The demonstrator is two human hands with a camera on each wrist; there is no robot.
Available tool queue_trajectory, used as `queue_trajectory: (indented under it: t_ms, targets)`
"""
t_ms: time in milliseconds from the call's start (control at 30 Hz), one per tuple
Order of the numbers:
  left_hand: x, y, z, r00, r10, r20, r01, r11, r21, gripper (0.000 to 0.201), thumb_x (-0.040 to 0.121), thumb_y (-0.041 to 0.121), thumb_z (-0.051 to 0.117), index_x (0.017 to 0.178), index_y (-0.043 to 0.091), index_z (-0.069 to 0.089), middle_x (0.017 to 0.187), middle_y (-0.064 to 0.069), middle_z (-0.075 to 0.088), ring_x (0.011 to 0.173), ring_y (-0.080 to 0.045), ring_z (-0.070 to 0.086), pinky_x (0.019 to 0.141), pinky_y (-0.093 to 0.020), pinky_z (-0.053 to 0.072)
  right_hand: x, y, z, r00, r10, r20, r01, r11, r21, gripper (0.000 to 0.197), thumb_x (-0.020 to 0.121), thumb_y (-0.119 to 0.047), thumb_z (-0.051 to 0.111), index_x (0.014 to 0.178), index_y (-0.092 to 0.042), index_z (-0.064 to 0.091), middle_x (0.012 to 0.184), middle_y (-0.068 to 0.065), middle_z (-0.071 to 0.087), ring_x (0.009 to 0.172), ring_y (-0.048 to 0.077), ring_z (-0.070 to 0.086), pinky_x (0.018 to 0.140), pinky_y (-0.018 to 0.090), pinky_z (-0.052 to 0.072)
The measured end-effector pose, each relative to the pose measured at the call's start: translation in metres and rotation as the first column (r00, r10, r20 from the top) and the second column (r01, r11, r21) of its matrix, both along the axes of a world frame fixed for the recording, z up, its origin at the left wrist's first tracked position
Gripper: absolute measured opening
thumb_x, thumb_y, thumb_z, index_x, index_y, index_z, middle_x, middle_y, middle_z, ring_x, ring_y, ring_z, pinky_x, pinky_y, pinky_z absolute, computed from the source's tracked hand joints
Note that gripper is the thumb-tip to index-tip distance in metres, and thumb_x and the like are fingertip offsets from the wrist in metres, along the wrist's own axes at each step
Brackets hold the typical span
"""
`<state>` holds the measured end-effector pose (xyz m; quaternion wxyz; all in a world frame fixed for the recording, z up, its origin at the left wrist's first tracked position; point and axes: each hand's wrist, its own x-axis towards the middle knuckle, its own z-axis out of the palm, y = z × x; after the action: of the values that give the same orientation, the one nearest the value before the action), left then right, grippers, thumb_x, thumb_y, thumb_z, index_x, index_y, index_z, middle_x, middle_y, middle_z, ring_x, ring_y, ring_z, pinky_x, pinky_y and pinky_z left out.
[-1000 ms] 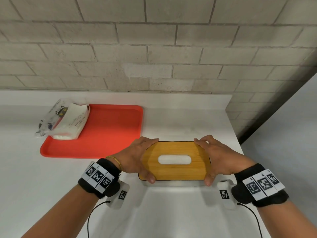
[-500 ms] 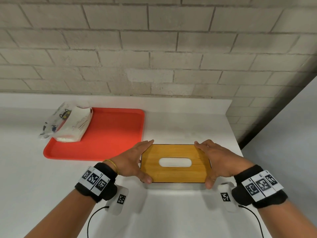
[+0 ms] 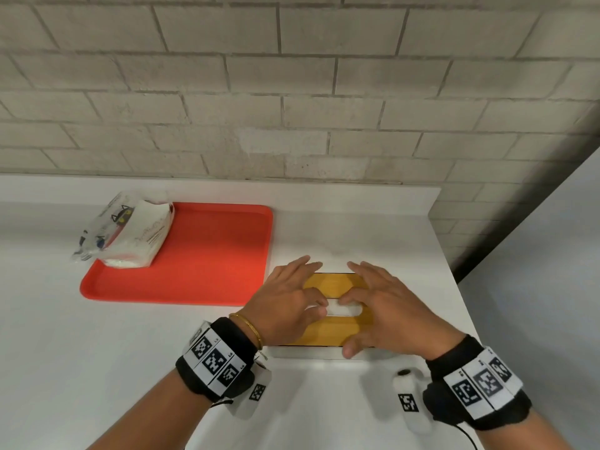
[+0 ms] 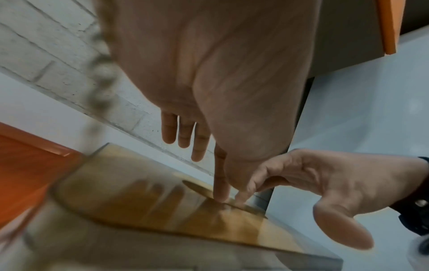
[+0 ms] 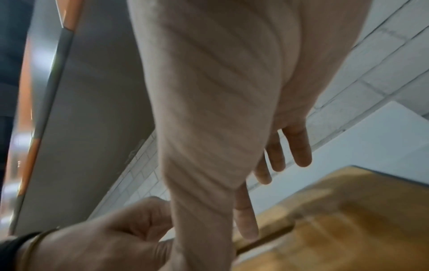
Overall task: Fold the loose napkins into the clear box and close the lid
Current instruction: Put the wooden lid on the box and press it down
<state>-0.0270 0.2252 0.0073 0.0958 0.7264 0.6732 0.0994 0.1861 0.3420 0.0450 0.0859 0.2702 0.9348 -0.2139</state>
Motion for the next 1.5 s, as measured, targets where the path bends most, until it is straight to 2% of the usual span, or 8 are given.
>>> queue_trajectory:
  t_ms: [200,300,500,633,700,967,1133,1500]
  targets:
    - [0.000,0.003,-0.011,0.994,-0.024,-0.105,0.028,0.999,0.042,0.030,0.100,0.038,0.050,0.109,0.030,0.078,0.161,-0.011,0.042,0.156,-0.036,0.024,0.115,-0.051,0.034,-0.007,-0.005,-0.009,0.996,0.017,0.088,-0.021,0.999,0.046,0.107,0.062,-0.094,0.032,0.151,-0.038,0.048,0.174,-0.005,-0.006,0.159,0.014,-0.015,0.128,0.035,0.003]
    - [0.000,0.006,-0.013,0.994,-0.019,-0.105,0.022,0.999,0.030,0.033,0.099,0.038,0.049,0.107,0.028,0.079,0.160,-0.011,0.043,0.156,-0.036,0.024,0.115,-0.052,0.035,-0.008,-0.005,-0.009,0.993,0.027,0.115,-0.034,0.998,0.059,0.097,0.074,-0.090,0.031,0.154,-0.037,0.044,0.173,-0.006,-0.008,0.158,0.014,-0.015,0.127,0.036,0.002]
    - [0.003,0.017,-0.012,0.985,-0.062,-0.163,0.057,0.998,-0.033,0.032,0.103,0.040,0.053,0.114,0.027,0.079,0.163,-0.006,0.040,0.157,-0.034,0.021,0.115,-0.048,0.031,-0.012,-0.007,-0.009,0.987,0.063,0.145,-0.073,0.995,0.065,0.105,0.070,-0.093,0.024,0.155,-0.033,0.043,0.172,-0.005,-0.017,0.157,0.014,-0.023,0.127,0.036,0.000]
    - [0.004,0.025,-0.008,0.946,-0.121,-0.299,0.132,0.991,0.015,0.015,0.079,0.046,0.085,0.083,0.032,0.083,0.140,-0.005,0.064,0.139,-0.036,0.052,0.094,-0.045,0.054,-0.014,-0.006,-0.013,0.984,0.091,0.157,-0.104,0.991,0.082,0.111,0.066,-0.096,0.027,0.153,-0.029,0.046,0.171,-0.002,-0.022,0.156,0.017,-0.026,0.127,0.038,-0.002]
    - [0.005,0.029,-0.007,0.925,-0.147,-0.350,0.161,0.987,0.009,0.020,0.066,0.047,0.093,0.075,0.032,0.082,0.132,-0.004,0.068,0.134,-0.036,0.057,0.088,-0.042,0.056,-0.015,-0.006,-0.014,0.983,0.094,0.159,-0.108,0.991,0.082,0.108,0.067,-0.096,0.032,0.149,-0.028,0.051,0.171,-0.001,-0.022,0.156,0.017,-0.028,0.128,0.039,-0.003]
    - [0.011,0.034,0.002,0.870,-0.196,-0.452,0.182,0.981,-0.075,0.021,0.068,0.044,0.091,0.072,0.027,0.081,0.136,-0.008,0.065,0.140,-0.038,0.050,0.093,-0.043,0.052,-0.018,-0.005,-0.019,0.984,0.102,0.149,-0.118,0.988,0.103,0.095,0.076,-0.093,0.043,0.137,-0.023,0.062,0.171,0.004,-0.021,0.156,0.020,-0.028,0.126,0.038,-0.005]
    - [0.015,0.031,0.001,0.862,-0.150,-0.483,0.169,0.986,-0.005,0.011,0.063,0.028,0.087,0.061,0.025,0.076,0.127,-0.009,0.069,0.133,-0.037,0.055,0.087,-0.040,0.053,-0.019,-0.006,-0.018,0.986,0.079,0.146,-0.090,0.993,0.071,0.103,0.071,-0.096,0.035,0.138,-0.024,0.061,0.170,0.001,-0.021,0.154,0.016,-0.031,0.128,0.038,-0.004]
    - [0.012,0.024,-0.005,0.880,-0.112,-0.461,0.174,0.981,0.092,0.008,0.074,0.023,0.080,0.066,0.025,0.076,0.129,-0.004,0.065,0.139,-0.032,0.050,0.092,-0.038,0.048,-0.015,-0.007,-0.017,0.993,0.051,0.107,-0.057,0.997,0.052,0.114,0.062,-0.098,0.023,0.148,-0.029,0.053,0.171,-0.005,-0.019,0.155,0.015,-0.027,0.128,0.038,-0.001]
